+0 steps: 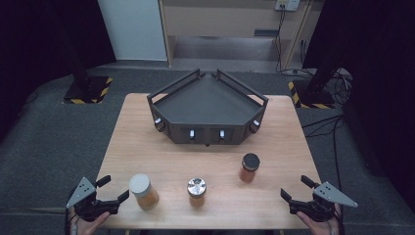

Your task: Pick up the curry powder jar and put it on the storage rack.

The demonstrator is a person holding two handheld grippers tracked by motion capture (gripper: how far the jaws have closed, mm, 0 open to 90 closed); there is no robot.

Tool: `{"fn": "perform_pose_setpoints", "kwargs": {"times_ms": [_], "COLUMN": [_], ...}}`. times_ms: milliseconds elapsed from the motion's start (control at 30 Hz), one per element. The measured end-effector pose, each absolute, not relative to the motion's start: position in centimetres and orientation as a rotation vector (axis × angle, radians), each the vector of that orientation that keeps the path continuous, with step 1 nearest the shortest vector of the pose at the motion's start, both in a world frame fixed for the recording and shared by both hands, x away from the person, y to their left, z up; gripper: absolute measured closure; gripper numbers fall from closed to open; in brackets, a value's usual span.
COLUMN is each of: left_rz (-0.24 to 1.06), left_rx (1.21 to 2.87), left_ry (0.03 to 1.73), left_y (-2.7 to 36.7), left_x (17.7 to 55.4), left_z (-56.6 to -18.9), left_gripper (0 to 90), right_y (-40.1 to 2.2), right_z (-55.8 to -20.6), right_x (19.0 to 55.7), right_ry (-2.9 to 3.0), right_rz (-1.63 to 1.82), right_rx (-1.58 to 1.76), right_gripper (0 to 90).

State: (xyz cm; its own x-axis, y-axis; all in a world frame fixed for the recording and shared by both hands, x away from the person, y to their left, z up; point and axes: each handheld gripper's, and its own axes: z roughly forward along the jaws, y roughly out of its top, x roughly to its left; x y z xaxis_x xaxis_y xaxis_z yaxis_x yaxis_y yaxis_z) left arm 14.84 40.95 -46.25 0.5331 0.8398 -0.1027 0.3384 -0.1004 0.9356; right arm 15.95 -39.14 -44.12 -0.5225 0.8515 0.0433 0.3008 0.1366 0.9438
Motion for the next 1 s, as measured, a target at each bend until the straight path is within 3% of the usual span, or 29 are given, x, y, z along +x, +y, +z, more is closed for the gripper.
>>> {"fn": "perform_pose_setpoints", "kwargs": {"times_ms": [1000], "left_rz": [0.579], "left_rx": [1.670], "left_ry": [1.016], "left_y": [41.05], "left_x": [14.76], "left_z": [-46.31], "left_gripper": [4.2], "right_y": [-39.28], "right_z": [-44.14], "right_x": [15.97], "right_ry": [1.898], "right_rz": [1.397], "right_rx": [1.115], "right_gripper": [7.0]}}
